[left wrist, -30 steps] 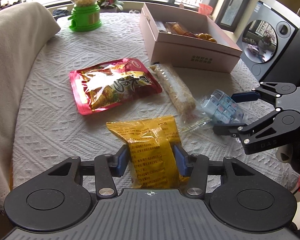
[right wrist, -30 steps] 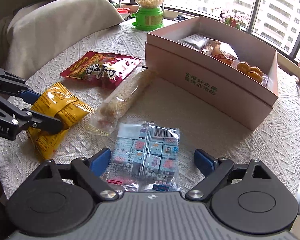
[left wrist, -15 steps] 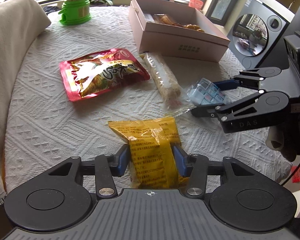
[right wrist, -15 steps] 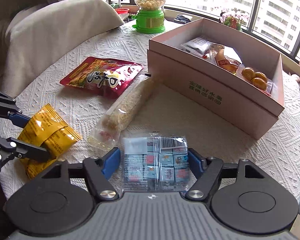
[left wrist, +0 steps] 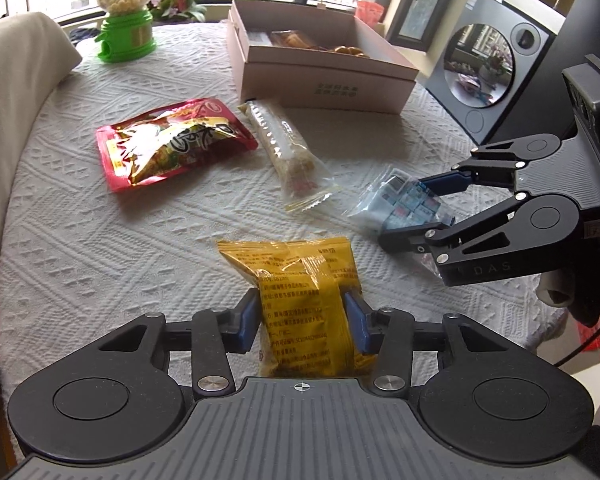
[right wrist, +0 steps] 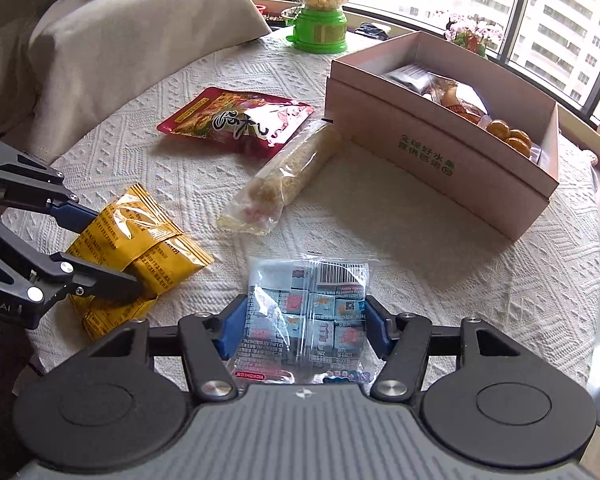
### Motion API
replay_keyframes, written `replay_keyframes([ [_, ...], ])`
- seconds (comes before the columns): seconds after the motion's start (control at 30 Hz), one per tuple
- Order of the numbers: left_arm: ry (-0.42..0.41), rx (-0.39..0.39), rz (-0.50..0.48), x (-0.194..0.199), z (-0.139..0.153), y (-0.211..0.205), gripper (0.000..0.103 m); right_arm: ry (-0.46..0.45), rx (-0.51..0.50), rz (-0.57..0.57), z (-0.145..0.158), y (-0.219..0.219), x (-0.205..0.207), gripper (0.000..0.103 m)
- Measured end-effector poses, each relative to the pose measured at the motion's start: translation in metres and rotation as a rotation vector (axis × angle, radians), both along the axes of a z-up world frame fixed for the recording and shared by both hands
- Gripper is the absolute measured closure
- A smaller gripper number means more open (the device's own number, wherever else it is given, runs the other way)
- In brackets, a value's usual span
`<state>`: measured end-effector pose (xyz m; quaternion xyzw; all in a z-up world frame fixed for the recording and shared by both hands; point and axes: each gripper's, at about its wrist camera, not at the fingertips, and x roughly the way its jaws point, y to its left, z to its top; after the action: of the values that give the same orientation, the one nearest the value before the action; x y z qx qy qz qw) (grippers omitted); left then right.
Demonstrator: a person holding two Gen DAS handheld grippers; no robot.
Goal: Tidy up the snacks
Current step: 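Lift both bags and carry them over the pink box with both tools, then open both tools to drop the yellow and candy-cube bags into the box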
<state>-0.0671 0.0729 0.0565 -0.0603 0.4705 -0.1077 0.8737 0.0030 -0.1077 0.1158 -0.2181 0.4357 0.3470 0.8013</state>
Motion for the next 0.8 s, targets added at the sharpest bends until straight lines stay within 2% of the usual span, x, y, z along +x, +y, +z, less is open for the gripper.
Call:
replay_keyframes([
  [0.13, -0.047, -0.040, 0.014, -0.007, 0.019, 0.006, 0.052, -0.001, 0.000, -0.005, 0.010, -0.008, -0.006, 0.043],
  [0.27, -0.148, -0.061, 0.032, 0.008, 0.060, 0.012, 0.053, -0.024, 0.032, -0.018, 0.033, -0.020, -0.002, 0.044],
  [0.37, -0.272, -0.071, 0.034, 0.040, 0.097, 0.011, 0.053, -0.068, 0.084, -0.042, 0.060, -0.030, 0.013, 0.044],
  [0.43, -0.350, -0.104, 0.041, 0.072, 0.115, 0.012, 0.052, -0.137, 0.117, -0.072, 0.079, -0.035, 0.030, 0.044],
  [0.5, -0.376, -0.135, 0.034, 0.112, 0.124, 0.011, 0.052, -0.210, 0.141, -0.111, 0.092, -0.037, 0.052, 0.044],
  [0.63, -0.332, -0.175, -0.003, 0.204, 0.111, 0.002, 0.052, -0.250, 0.158, -0.178, 0.094, -0.028, 0.106, 0.044],
  [0.7, -0.237, -0.184, 0.024, 0.249, 0.089, 0.001, 0.052, -0.232, 0.145, -0.191, 0.084, -0.021, 0.131, 0.043],
  [0.77, -0.132, -0.177, 0.071, 0.281, 0.064, -0.001, 0.052, -0.179, 0.100, -0.190, 0.065, -0.012, 0.158, 0.043],
  [0.8, -0.109, -0.160, 0.077, 0.290, 0.052, -0.002, 0.052, -0.164, 0.079, -0.205, 0.058, -0.010, 0.165, 0.042],
])
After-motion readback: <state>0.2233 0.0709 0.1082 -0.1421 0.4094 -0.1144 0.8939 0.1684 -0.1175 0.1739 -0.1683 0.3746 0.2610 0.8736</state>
